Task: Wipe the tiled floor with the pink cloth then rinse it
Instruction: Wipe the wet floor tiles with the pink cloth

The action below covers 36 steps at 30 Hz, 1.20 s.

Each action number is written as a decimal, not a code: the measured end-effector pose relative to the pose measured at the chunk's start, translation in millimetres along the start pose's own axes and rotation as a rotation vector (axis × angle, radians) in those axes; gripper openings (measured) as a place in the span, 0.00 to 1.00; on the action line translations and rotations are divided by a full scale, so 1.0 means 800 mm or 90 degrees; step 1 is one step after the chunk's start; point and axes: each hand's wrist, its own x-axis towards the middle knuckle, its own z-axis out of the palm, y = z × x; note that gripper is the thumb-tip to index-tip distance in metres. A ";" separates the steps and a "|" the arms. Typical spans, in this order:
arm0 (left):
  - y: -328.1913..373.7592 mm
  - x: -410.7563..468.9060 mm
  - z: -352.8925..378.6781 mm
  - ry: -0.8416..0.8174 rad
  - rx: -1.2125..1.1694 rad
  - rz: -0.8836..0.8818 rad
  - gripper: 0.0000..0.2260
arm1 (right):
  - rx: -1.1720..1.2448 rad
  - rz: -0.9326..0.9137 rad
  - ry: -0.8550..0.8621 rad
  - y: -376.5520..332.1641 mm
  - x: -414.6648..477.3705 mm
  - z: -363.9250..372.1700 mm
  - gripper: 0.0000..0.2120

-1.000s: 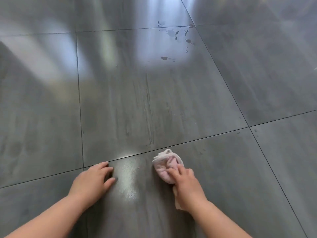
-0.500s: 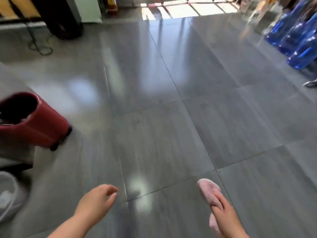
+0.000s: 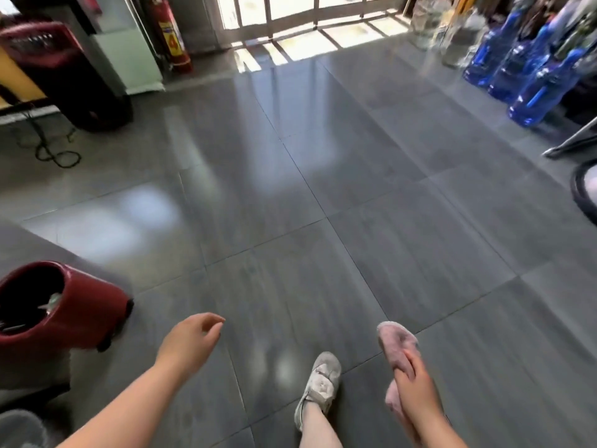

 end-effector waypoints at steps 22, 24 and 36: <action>-0.186 0.599 0.474 -0.155 0.314 0.291 0.30 | -0.577 -0.332 -0.001 0.356 0.520 0.270 0.22; -0.190 0.597 0.484 -0.213 0.387 0.278 0.32 | -0.634 -0.486 -0.086 0.374 0.503 0.283 0.20; -0.204 0.575 0.484 -0.240 0.459 0.217 0.33 | -0.775 -0.390 0.068 0.345 0.590 0.286 0.25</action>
